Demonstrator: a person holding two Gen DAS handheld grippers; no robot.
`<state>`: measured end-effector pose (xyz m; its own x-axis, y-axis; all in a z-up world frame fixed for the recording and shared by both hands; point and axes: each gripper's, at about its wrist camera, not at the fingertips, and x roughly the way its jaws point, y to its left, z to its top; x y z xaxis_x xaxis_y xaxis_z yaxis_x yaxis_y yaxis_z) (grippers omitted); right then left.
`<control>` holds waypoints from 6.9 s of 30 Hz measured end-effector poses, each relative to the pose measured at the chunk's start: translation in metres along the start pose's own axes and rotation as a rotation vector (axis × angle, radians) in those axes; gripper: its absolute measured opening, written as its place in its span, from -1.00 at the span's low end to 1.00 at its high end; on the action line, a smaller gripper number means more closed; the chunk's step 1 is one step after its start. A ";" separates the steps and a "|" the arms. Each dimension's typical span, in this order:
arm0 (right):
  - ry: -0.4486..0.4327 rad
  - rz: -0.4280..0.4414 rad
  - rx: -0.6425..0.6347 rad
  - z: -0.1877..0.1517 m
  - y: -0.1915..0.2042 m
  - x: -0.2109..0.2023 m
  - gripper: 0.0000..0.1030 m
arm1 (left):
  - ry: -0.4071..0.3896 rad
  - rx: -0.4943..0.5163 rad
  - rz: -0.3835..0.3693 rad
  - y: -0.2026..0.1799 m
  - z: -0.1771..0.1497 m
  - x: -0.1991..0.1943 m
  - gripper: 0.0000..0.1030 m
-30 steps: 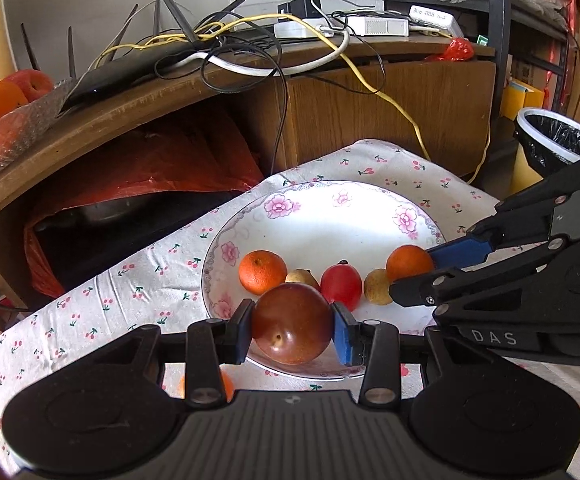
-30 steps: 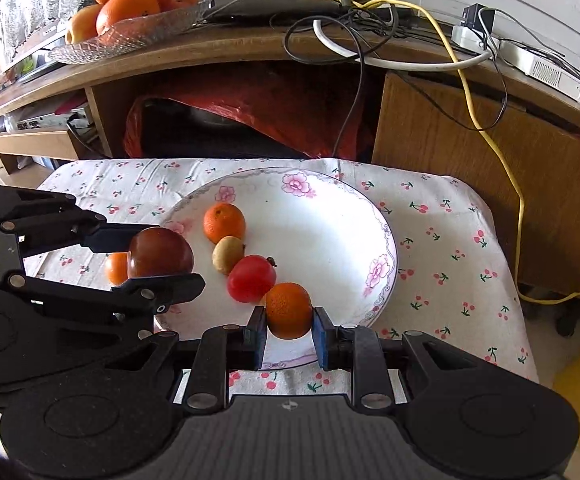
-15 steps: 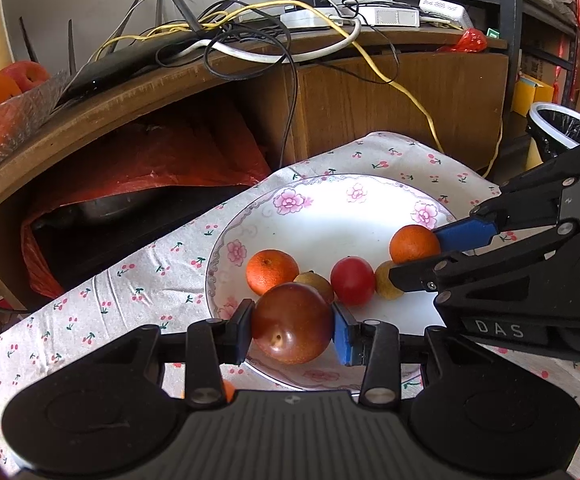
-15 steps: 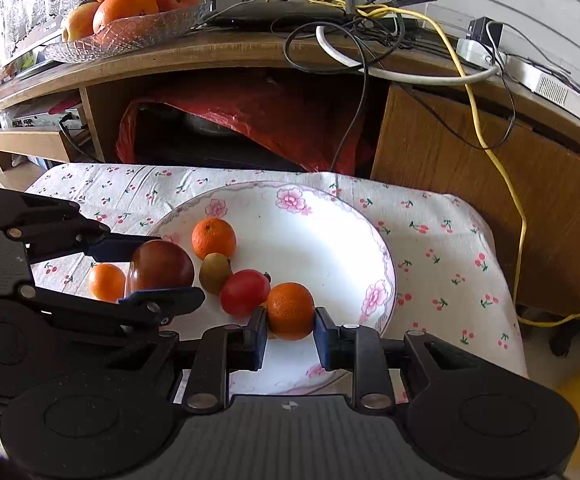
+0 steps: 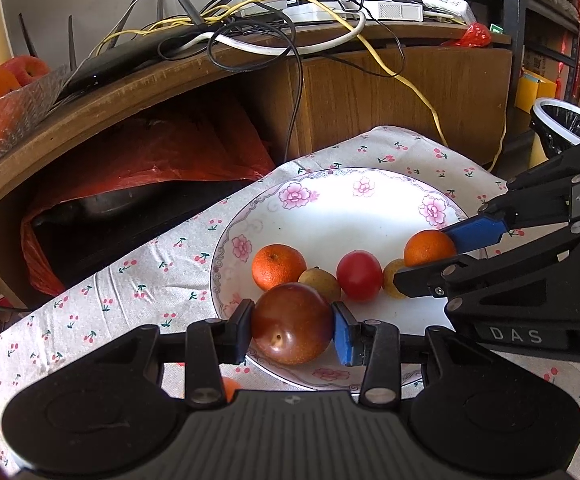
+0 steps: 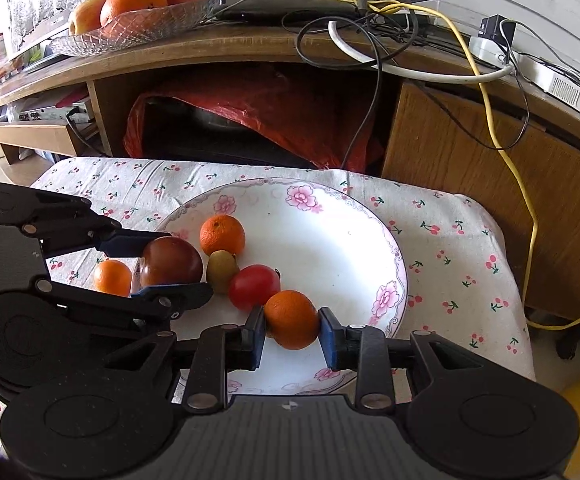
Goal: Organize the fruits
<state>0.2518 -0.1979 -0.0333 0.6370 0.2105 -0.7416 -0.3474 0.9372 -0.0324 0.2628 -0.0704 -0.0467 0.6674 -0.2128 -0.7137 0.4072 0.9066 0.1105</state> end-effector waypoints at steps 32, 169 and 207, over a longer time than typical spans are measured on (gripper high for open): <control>-0.043 0.005 0.056 -0.002 -0.011 -0.020 -0.41 | -0.051 -0.013 0.005 0.007 0.007 -0.028 0.05; -0.026 -0.017 0.107 0.024 -0.014 -0.003 -0.54 | 0.016 0.024 -0.004 0.001 0.029 -0.001 -0.19; -0.063 -0.041 0.185 0.017 -0.018 -0.034 -0.51 | -0.032 -0.050 0.049 0.003 0.023 -0.040 0.11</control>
<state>0.2477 -0.2174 0.0039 0.6920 0.1829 -0.6983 -0.1917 0.9792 0.0665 0.2513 -0.0672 -0.0019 0.7060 -0.1781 -0.6855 0.3420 0.9333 0.1096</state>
